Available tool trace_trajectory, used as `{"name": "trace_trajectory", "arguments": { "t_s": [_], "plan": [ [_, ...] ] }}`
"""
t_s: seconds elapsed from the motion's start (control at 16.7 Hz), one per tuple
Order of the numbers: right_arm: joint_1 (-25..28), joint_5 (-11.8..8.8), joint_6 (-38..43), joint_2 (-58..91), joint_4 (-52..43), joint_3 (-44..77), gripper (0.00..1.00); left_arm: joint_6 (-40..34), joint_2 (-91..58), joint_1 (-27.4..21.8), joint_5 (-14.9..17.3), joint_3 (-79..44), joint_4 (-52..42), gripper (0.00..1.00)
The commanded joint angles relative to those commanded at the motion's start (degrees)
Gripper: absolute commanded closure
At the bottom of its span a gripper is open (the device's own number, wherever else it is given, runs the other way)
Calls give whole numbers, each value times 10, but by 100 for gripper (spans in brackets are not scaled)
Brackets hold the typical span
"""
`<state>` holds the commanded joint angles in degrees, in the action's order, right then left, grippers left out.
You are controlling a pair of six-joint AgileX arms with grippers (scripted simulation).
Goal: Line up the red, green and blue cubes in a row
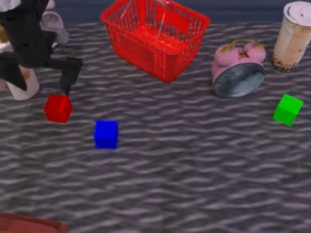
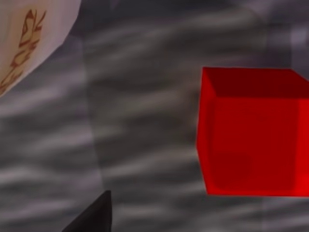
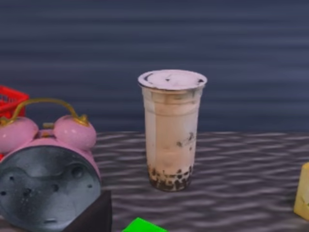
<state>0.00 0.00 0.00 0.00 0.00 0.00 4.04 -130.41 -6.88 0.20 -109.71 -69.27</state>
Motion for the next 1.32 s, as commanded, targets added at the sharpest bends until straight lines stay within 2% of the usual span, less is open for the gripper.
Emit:
{"name": "trace_trajectory", "arguments": {
  "t_s": [0.48, 0.78, 1.32],
  "plan": [
    [0, 0, 0, 0, 0, 0, 0, 1, -53, -2, 1, 99, 155, 0],
    [0, 0, 0, 0, 0, 0, 0, 1, -58, -2, 1, 107, 166, 0],
    [0, 0, 0, 0, 0, 0, 0, 1, -58, -2, 1, 107, 166, 68]
  ]
}}
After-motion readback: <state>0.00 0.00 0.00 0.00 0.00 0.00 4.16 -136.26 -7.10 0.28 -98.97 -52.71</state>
